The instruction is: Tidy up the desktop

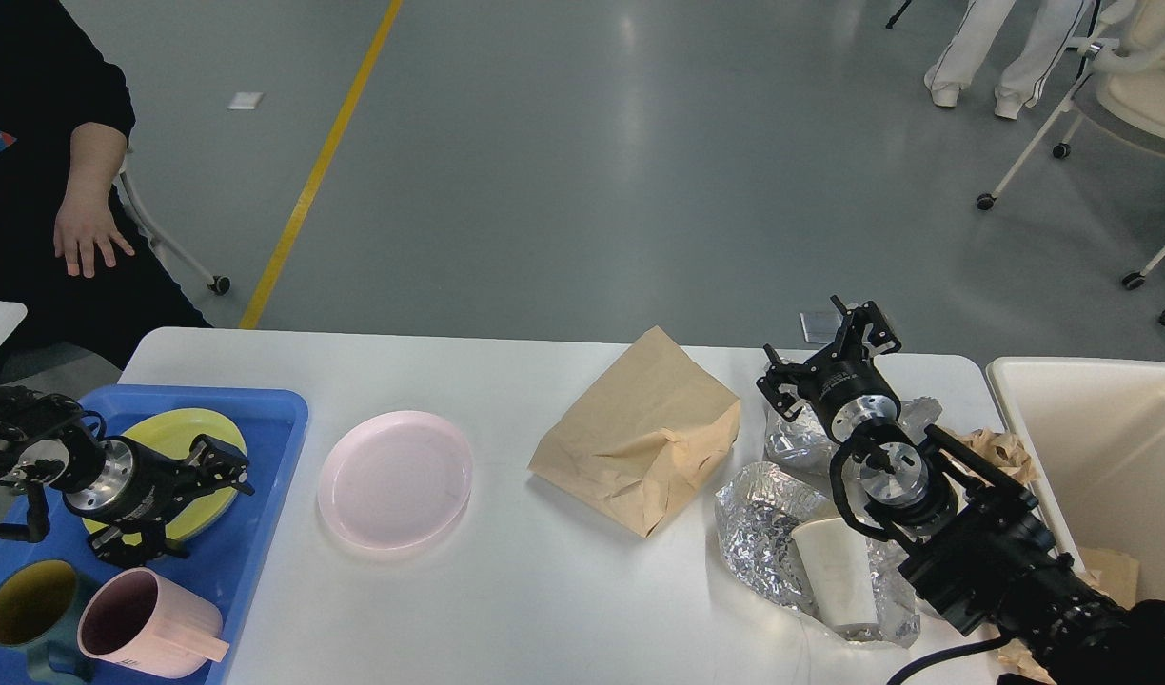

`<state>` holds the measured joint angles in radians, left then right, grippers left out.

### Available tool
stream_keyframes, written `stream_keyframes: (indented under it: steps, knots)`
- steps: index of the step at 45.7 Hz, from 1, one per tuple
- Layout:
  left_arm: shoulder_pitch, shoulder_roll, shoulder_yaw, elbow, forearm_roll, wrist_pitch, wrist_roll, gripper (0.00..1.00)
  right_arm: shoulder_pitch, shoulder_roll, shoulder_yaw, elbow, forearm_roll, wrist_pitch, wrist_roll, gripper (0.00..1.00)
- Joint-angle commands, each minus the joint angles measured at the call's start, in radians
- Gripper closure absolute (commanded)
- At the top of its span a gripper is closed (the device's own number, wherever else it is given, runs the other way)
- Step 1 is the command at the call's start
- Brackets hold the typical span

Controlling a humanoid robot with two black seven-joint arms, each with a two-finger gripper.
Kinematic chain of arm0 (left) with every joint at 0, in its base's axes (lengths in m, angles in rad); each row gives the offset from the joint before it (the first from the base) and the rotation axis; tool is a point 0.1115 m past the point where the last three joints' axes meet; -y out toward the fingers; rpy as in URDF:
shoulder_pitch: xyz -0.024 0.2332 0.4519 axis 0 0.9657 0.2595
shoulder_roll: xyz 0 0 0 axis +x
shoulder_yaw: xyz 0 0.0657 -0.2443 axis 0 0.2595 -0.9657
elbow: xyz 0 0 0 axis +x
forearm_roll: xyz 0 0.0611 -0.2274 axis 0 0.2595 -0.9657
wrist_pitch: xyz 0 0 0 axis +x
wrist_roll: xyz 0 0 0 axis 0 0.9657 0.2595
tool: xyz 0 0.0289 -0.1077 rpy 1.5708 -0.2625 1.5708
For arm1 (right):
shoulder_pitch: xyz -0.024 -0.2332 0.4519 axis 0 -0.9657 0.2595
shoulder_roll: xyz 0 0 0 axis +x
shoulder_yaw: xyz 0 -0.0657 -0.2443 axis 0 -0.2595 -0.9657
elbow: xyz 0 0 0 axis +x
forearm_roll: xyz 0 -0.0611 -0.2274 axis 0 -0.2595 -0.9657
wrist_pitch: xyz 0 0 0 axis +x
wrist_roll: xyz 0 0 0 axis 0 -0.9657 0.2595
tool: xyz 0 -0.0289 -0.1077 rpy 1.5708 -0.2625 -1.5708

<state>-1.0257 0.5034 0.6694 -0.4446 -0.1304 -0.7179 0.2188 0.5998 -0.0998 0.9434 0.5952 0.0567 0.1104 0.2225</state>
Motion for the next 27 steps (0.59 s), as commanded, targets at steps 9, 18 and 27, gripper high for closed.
stream_keyframes:
  steps: [9,18,27]
  knots:
    - [0.001,-0.023,0.006,0.0,0.002,0.0,0.001,0.04,0.0,-0.001,0.0,0.0,0.0,0.0,0.0,0.0]
    - [-0.001,-0.026,0.01,0.0,0.003,0.0,0.011,0.04,0.0,-0.001,0.002,0.0,0.0,0.0,0.0,0.0]
    - [-0.028,-0.042,-0.008,0.0,0.006,-0.009,0.073,0.04,0.0,0.0,0.0,0.0,0.0,0.0,0.0,0.0]
